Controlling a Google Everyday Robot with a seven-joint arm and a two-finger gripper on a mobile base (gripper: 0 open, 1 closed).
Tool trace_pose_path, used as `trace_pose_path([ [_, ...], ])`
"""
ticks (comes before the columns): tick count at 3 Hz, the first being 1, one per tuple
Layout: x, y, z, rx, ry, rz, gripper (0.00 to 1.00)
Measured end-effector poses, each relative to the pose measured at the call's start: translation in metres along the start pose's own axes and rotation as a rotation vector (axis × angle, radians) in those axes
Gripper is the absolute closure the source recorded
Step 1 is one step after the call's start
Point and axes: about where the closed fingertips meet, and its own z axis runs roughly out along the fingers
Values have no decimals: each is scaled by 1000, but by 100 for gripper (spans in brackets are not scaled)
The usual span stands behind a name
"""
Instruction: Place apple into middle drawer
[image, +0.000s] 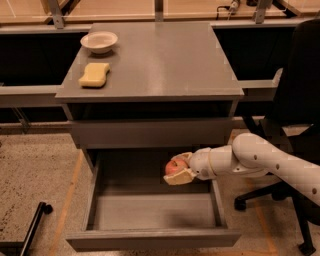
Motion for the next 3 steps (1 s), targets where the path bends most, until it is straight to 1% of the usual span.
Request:
trace_pose_path([
  [1,0,-1,0,6,-1,0,100],
  [2,9,4,14,5,-28,6,100],
  [3,26,7,40,-2,-62,3,100],
])
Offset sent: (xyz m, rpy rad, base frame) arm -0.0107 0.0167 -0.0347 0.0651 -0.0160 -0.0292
